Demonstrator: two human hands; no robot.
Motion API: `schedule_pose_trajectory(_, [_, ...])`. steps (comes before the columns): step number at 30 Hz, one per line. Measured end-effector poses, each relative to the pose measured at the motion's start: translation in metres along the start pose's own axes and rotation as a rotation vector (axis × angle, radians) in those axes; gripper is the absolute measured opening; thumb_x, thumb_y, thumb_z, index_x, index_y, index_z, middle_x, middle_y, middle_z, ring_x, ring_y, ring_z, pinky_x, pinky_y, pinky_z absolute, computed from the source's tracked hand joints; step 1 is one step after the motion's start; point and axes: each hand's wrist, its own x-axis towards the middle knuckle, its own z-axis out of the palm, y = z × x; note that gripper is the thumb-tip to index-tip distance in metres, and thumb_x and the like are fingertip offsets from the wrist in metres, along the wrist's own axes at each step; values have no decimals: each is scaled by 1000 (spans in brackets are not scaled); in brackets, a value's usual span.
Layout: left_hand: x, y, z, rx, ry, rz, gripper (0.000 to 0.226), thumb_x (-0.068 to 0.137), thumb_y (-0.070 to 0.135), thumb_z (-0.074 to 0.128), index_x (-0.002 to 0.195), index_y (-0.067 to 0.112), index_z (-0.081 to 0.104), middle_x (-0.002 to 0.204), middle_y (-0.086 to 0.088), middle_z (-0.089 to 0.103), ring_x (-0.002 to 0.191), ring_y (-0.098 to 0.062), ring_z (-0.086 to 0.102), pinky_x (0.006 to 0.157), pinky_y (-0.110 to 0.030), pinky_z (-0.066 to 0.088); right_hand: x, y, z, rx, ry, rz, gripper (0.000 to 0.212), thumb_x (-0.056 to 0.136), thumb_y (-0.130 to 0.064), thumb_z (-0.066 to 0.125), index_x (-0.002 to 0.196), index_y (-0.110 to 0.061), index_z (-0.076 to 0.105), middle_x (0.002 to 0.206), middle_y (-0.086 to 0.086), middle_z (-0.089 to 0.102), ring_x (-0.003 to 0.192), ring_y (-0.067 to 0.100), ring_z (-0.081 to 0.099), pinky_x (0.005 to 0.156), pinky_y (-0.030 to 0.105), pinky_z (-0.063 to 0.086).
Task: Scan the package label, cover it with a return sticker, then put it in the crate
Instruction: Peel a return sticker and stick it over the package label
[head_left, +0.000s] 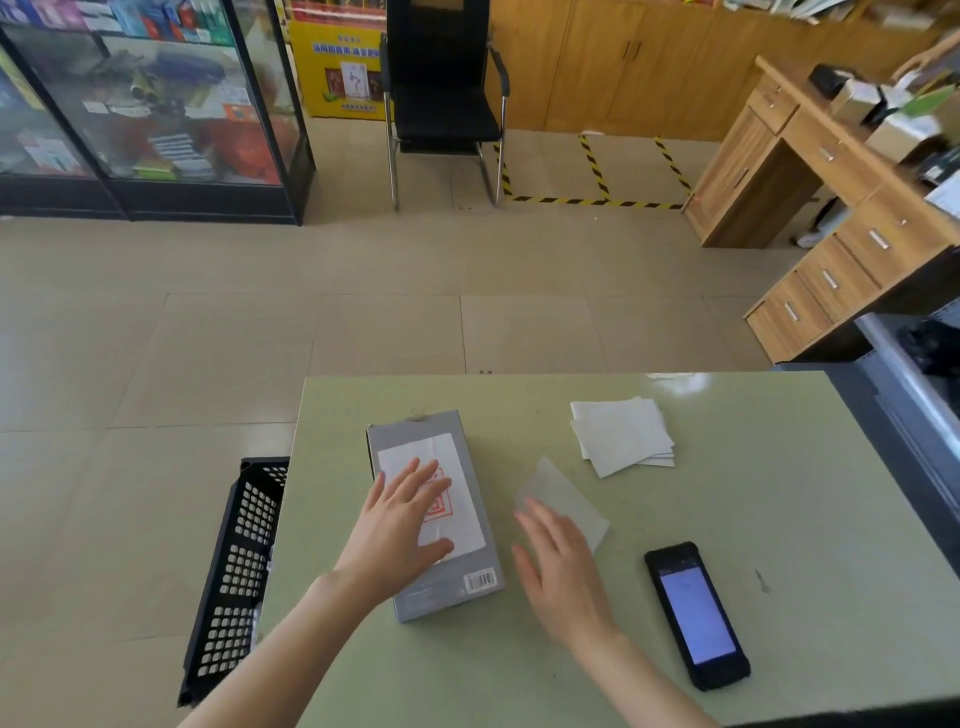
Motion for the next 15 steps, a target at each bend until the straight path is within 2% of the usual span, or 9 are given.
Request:
schedule_pose_trajectory(2, [2,20,9,-75,59,46,54,88,37,60,138,26,44,151,3,36,145,-15,19,119,-33,9,11,26,-1,-32,-46,202,45,94,-34,48,136,-17,46,150,4,36,135,23,36,112,37,30])
schedule_pose_trajectory(5, [9,48,23,-135,63,72,41,89,29,59,130,23,54,138,3,50,133,-17,38,111,-28,26,24,56,-2,-93,-209,396,65,88,-47,54,142,-19,33,154,11,23,139,27,26,113,39,25])
schedule_pose_trajectory(8, [15,64,36,-148,65,73,36,87,24,59,123,21,59,127,2,57,119,-20,47,102,-27,34,26,73,3,-150,-392,408,82,81,-55,58,146,-23,21,157,11,11,144,28,14,114,44,21])
schedule_pose_trajectory(10, [17,70,42,-142,57,57,33,87,23,58,120,21,60,120,1,59,114,-20,49,98,-28,38,20,77,8,-185,-417,361,82,82,-55,57,147,-24,18,158,10,7,144,29,10,115,44,21])
schedule_pose_trajectory(13, [16,76,49,-102,55,44,27,85,21,58,112,21,64,109,1,63,106,-23,52,96,-29,39,9,76,10,-180,-327,301,67,85,-48,57,141,-20,32,149,11,26,137,30,24,108,40,31])
schedule_pose_trajectory(15, [15,79,52,-59,54,52,26,84,19,59,109,20,65,105,0,65,102,-24,52,99,-32,39,3,75,9,-127,-235,280,52,83,-38,63,128,-17,46,131,6,42,122,27,38,95,36,41])
